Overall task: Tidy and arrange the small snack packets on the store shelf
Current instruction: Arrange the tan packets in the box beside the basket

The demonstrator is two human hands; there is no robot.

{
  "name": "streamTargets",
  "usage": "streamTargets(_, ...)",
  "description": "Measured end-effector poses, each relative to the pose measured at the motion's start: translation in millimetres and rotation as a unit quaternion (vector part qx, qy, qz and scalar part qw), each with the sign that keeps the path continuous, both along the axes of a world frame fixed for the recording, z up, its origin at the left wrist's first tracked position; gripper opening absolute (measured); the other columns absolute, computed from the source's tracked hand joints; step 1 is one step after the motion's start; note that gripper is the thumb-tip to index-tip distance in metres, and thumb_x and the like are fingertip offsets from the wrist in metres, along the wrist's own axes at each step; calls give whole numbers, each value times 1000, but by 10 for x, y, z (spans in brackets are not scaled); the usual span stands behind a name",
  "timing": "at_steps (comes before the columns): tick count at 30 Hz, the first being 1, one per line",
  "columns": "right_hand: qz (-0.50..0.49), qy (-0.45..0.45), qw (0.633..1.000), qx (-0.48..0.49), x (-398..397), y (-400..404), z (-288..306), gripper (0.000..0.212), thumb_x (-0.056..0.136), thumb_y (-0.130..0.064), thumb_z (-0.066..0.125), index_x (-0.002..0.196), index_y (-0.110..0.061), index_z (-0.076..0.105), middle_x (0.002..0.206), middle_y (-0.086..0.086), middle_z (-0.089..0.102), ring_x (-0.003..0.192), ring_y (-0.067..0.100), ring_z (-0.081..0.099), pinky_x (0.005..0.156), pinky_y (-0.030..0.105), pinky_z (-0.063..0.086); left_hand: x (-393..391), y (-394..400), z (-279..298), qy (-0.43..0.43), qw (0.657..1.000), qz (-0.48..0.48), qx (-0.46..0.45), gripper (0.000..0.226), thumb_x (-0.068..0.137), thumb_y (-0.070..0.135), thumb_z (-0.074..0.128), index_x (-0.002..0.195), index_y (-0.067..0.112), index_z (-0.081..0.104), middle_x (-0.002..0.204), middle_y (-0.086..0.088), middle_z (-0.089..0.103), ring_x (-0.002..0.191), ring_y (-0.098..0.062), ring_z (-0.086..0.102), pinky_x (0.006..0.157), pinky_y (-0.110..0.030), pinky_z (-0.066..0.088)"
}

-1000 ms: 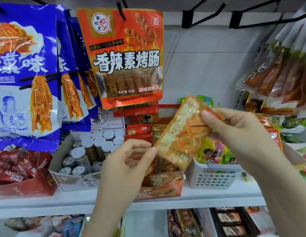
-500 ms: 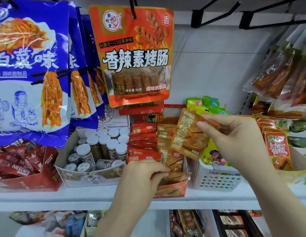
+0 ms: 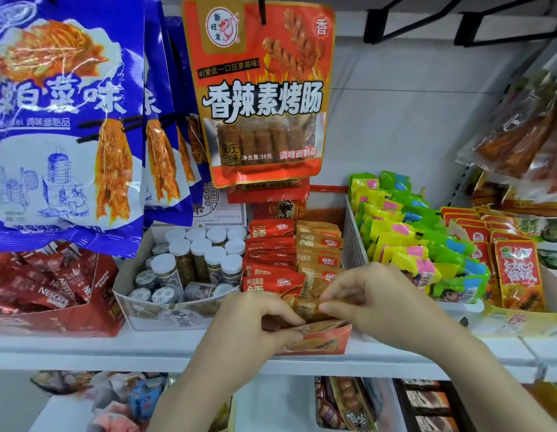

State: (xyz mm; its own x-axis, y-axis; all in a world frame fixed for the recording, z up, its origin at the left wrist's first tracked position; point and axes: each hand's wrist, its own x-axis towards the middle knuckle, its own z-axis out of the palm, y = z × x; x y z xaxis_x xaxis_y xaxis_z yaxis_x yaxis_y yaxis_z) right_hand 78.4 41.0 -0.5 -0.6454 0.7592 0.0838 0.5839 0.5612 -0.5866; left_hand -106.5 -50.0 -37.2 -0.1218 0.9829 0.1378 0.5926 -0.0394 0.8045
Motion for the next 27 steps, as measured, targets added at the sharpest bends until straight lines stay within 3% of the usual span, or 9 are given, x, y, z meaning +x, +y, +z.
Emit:
streamTargets(3,29,-18,999,-20,86,-10,11,8,87,-37,70,82,-34,75,81,-25,72,80,-15,63,76,13,52,-30,-11,-22,17,1000,-3,16,20,69,14,88,67,30,76,77,20,68,74,-1,65,67,-13,49)
streamTargets(5,64,-26,997,-28,153,-28,17,27,92,-43,61,86,-21,75,69,-16,68,66,-10,58,66,11,47,-35,-6,-53,19,999,-6,32,31,66,12,90,63,33,67,83,17,63,75,-4,64,67,-15,51)
streamTargets(8,79,-24,997,-7,185,-62,-35,48,96,-48,48,82,-5,64,66,8,49,56,2,35,53,18,31,-29,8,-87,20,999,-6,39,41,66,18,90,79,38,56,97,22,59,93,0,62,79,-20,55)
streamTargets(11,84,-11,996,-27,120,-131,-78,50,94,-55,44,91,-12,69,66,2,56,58,1,43,57,21,37,26,10,-111,35,999,-27,18,33,78,24,81,96,42,59,99,27,66,98,9,61,86,-21,52)
streamTargets(14,22,48,997,-61,113,-130,-50,52,84,-68,40,96,-29,73,82,-5,72,74,1,64,76,36,55,76,11,-114,80,996,-18,33,18,83,23,77,89,35,64,89,23,68,88,3,62,78,-27,52)
streamTargets(16,-49,95,993,-46,129,-53,-41,39,88,-61,42,95,-37,72,87,-4,75,82,10,71,84,43,55,59,-1,-122,86,995,-12,45,18,83,21,77,85,33,64,87,21,68,86,1,61,75,-28,51)
streamTargets(18,-82,92,992,-22,76,10,-35,22,97,-42,47,104,-42,68,96,-4,75,89,15,71,88,44,55,21,-7,-129,80,996,-9,47,17,83,21,77,85,32,65,88,23,68,87,2,61,76,-25,51)
streamTargets(22,-111,-20,993,47,-130,85,-108,33,101,-20,47,129,-29,60,122,-6,67,103,17,64,85,22,44,-27,-33,-127,43,998,-19,37,28,76,29,83,98,38,67,96,30,65,94,9,59,76,-9,46)
streamTargets(27,-152,-75,985,12,-303,123,-143,37,100,-18,45,137,-24,47,129,3,62,112,26,59,80,27,42,-101,-58,-103,0,1000,-6,18,43,71,34,86,102,50,62,101,43,58,95,21,54,74,-1,44)
